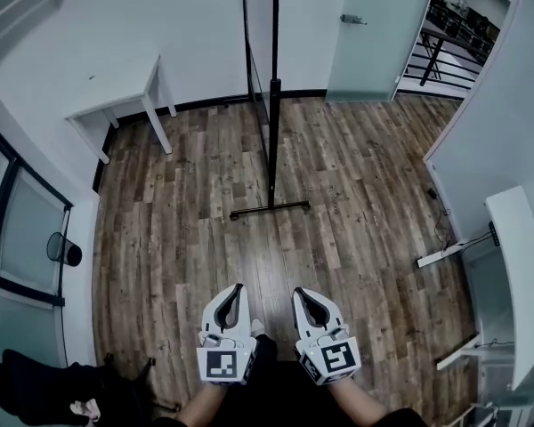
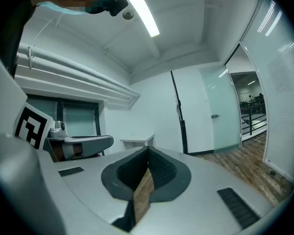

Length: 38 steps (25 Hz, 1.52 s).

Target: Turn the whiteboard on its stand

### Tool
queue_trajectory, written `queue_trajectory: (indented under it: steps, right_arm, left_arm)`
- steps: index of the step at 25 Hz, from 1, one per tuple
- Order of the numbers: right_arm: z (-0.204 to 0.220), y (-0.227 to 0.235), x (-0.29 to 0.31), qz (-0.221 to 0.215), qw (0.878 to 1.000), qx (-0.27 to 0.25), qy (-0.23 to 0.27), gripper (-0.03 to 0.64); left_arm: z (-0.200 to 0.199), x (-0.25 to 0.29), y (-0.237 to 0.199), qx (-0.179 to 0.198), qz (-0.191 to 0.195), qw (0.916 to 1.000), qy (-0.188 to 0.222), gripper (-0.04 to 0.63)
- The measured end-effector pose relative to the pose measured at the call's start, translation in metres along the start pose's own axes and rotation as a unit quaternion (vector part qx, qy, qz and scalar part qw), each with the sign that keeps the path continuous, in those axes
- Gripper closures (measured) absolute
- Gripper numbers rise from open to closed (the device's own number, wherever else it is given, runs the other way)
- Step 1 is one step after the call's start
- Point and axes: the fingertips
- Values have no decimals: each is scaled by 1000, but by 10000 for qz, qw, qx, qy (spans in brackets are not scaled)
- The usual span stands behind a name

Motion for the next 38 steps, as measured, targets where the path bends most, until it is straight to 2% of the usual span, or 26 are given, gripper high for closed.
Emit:
queue_trajectory:
  steps: [5, 11, 21, 31, 38]
  right_arm:
    - [7, 3, 46, 107, 9999, -36, 32, 607]
    - [11, 10, 87, 185, 9998, -72, 14, 607]
    - [30, 33, 147, 143, 9999, -23, -32, 607]
    - [33, 88, 246, -16, 10000, -73, -13, 607]
    - [27, 136, 315, -13, 9999, -134, -26, 607]
  left_arm:
    - [4, 28, -31, 11, 193, 9998, -5, 580]
    - [1, 56, -64, -85, -18, 9999, 70, 580]
    - [22, 100, -84, -10, 171, 9998, 29, 580]
    - [25, 199, -123, -2, -218, 9997, 146, 580]
    - [24, 278, -139, -14, -124, 9996, 235, 580]
Point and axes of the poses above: the fingertips, and each gripper's own axes: x forward along the fingers, y to its right, z out of its underside, and after that the axes turned 13 degrees about y, right-handed
